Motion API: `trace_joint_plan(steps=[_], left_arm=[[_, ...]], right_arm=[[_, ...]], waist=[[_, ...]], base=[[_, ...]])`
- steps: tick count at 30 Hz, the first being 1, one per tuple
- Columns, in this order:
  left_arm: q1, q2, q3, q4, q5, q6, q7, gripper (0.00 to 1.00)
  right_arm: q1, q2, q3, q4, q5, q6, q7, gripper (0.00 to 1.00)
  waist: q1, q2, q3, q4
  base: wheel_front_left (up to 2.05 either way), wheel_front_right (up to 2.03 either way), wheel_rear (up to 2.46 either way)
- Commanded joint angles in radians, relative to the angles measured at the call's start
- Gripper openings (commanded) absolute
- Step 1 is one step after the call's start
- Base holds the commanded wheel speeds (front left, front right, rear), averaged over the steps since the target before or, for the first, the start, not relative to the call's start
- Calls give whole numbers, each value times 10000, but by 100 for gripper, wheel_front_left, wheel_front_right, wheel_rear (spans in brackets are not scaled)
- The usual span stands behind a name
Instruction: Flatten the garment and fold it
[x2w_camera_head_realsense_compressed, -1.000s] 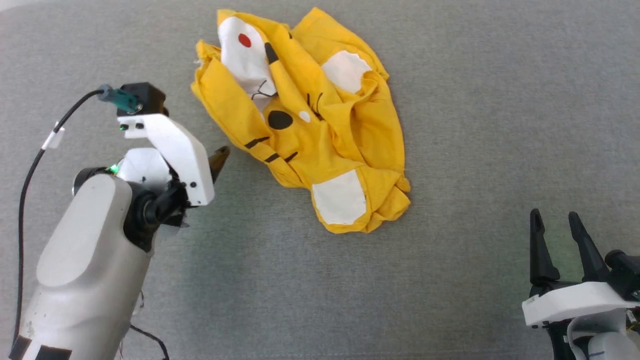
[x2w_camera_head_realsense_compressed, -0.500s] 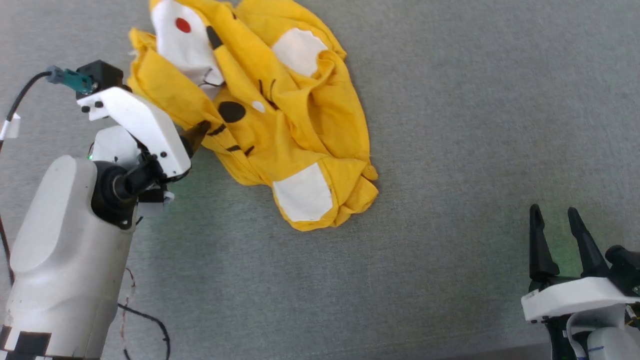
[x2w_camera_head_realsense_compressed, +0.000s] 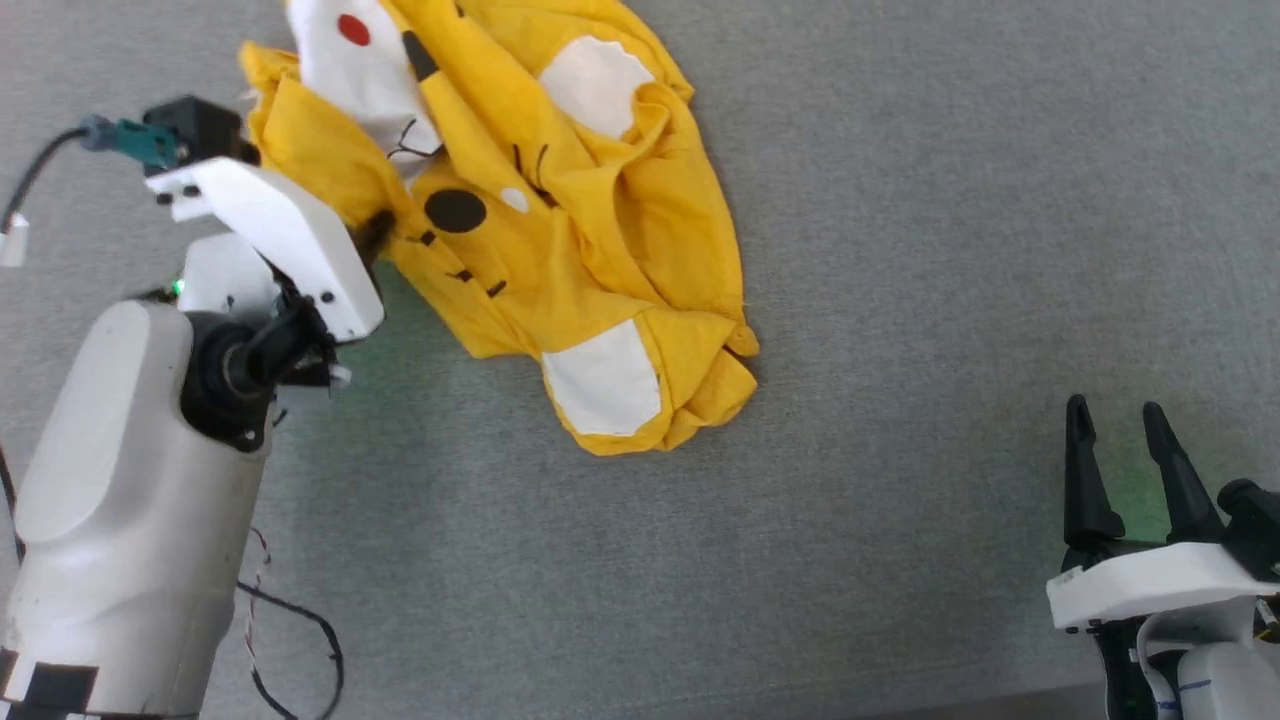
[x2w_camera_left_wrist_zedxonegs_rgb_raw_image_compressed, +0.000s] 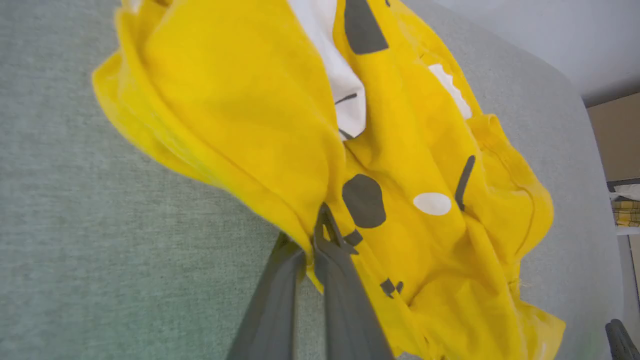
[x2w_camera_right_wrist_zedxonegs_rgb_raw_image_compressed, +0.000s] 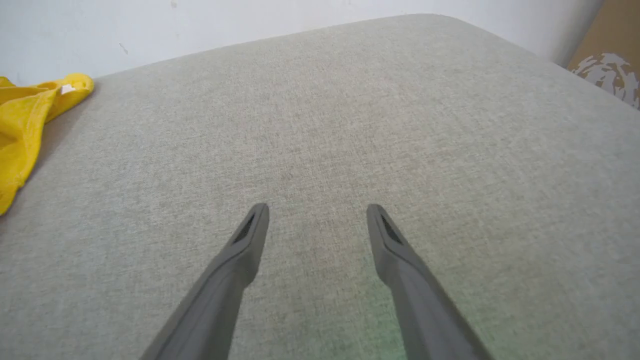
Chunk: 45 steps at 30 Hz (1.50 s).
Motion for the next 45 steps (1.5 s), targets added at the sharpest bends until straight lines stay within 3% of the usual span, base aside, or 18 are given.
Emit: trace_joint_plan(steps=[1,8,15,20,26,27,28,37,45], left_arm=[[-66,-20,122,-230,-104,-49,-169,0],[1531,-23,963,-2175,-486,129,-1219,0],[4938,-531,1779,-4077,-461,1089,-2681,0],[6627,-1135,2238,-4149,-603,1455,-3575,0],[7369,-1533,2066,-3617,-540,1417,-4027,0],[7370,-1597,2014,-3543,-522,1376,-4108,89],[7344,-1663,1980,-3479,-504,1332,-4215,100],[7122,-1726,1885,-4116,116,760,-5572,100],[7190,-1519,1546,-4738,2721,499,-8713,100]], right_arm=[[-106,20,-28,2,-16,-9,-45,100],[87,20,-93,86,-16,-9,-50,100],[246,20,-217,52,-90,-9,-51,100],[293,20,-278,26,-181,-9,-48,100],[432,20,-380,16,-265,-9,39,100],[470,20,-391,18,-276,-9,54,100],[508,20,-396,19,-283,-9,68,100],[746,20,-313,-77,-286,-9,205,100],[957,20,-295,-255,-309,-9,284,100]], waist=[[-2,0,-187,176],[-2,0,-679,643],[-2,0,-865,1040],[-2,0,-959,1233],[-2,0,-1257,1418],[-2,0,-1321,1452],[-2,0,-1392,1488],[-2,0,-1864,1618],[-2,0,-2087,1531]], base=[[0,0,0],[0,0,0],[0,0,0],[0,0,0],[0,0,0],[0,0,0],[0,0,0],[0,0,0],[0,0,0]])
